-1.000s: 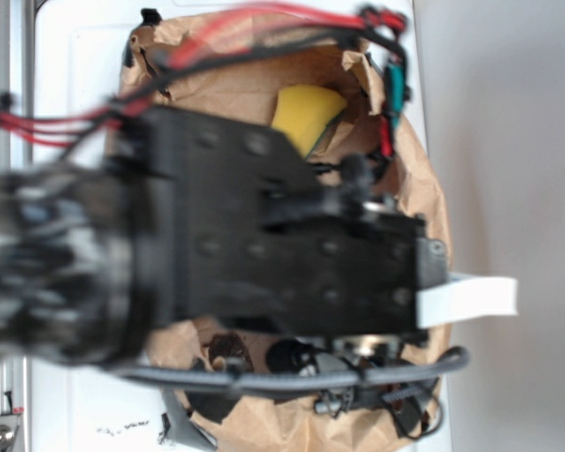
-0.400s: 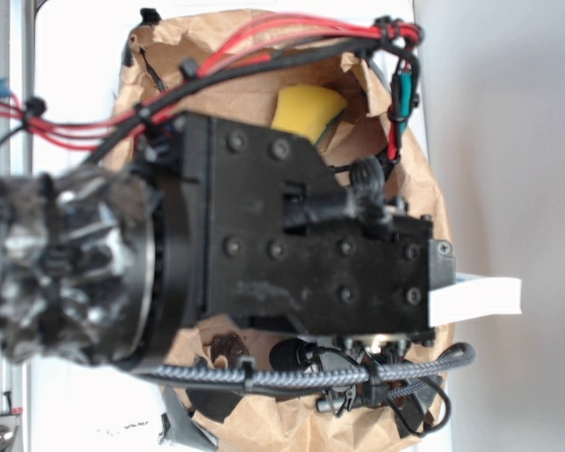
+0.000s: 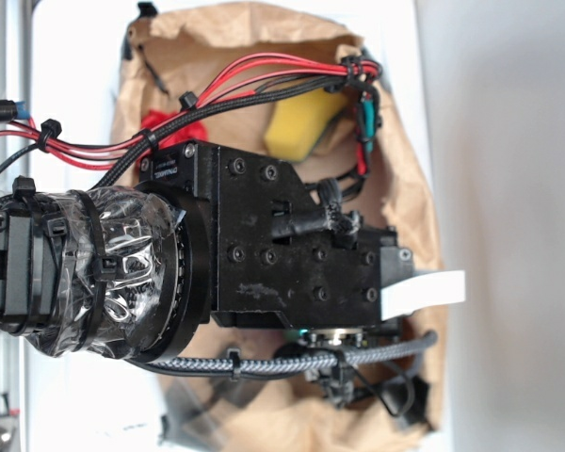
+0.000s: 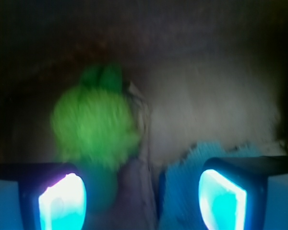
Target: Grab the green animal.
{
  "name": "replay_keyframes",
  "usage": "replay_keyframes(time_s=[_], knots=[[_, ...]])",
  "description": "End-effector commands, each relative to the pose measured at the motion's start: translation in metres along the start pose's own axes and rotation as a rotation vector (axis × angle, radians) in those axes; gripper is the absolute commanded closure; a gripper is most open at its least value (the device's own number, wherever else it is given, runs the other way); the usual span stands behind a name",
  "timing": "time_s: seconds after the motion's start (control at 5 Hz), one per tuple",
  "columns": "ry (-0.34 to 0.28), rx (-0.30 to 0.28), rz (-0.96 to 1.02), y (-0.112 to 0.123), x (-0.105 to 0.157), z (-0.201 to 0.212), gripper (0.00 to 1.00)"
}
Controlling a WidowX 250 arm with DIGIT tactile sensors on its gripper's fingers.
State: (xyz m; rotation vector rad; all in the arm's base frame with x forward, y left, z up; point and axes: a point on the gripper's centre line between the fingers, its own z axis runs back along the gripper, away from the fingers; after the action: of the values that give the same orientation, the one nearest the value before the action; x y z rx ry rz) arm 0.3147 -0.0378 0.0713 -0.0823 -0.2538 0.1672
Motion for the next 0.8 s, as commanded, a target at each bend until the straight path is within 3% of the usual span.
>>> replay_keyframes(time_s=[0.0, 0.2, 0.6], knots=[[-0.019, -0.115, 0.002, -0.038, 0.009, -0.006, 0.00], [-0.006, -0.137, -0.019, -0.051, 0.011, -0.014, 0.00], [-0.030, 0.023, -0.154, -0.050, 0.012, -0.043, 0.00]])
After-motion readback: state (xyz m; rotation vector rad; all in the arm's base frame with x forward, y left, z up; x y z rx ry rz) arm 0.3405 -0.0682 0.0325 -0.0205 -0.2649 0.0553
